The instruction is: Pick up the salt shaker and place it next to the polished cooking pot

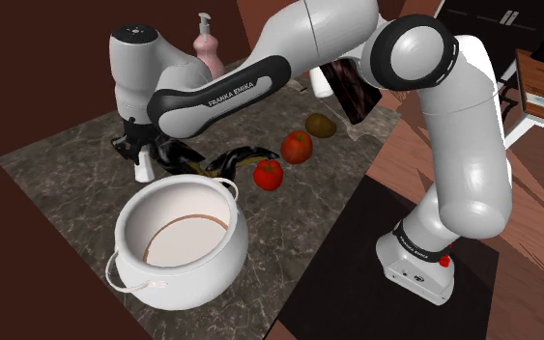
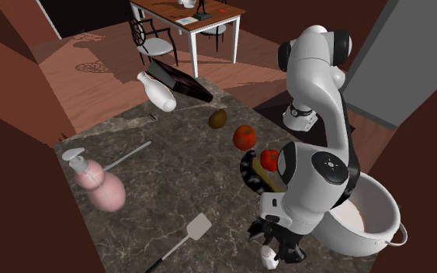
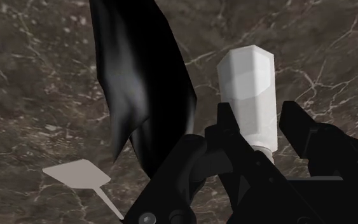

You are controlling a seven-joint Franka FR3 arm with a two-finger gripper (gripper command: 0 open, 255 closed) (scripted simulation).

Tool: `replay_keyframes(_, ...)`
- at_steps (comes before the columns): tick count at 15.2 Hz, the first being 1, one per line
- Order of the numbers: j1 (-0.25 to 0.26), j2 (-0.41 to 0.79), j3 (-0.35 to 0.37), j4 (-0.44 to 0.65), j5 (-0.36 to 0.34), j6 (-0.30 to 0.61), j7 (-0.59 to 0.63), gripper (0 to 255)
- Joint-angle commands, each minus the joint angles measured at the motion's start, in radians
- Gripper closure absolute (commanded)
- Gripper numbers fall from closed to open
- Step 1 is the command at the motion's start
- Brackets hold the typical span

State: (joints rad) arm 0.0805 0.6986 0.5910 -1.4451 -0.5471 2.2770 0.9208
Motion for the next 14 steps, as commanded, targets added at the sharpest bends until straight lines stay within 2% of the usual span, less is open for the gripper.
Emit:
replay_keyframes(1,0.001,0.005,-0.002,-0.004,0.000,-0.001,0.000,255)
replay_keyframes(2,0.001,0.005,-0.002,-0.004,-0.001,-0.001,0.000,255)
replay_keyframes(3,-0.003,0.001,0.000,-0.009,0.001,0.001,-0.001,0)
replay_keyframes(8,0.001,0.005,-0.002,-0.004,0.000,-0.001,0.000,0)
replay_keyframes(12,-0.033,-0.086,0.038,-0.031,0.046,-0.061,-0.020,0)
replay_keyframes(14,-0.033,-0.086,0.038,-0.031,0.046,-0.060,-0.020,0)
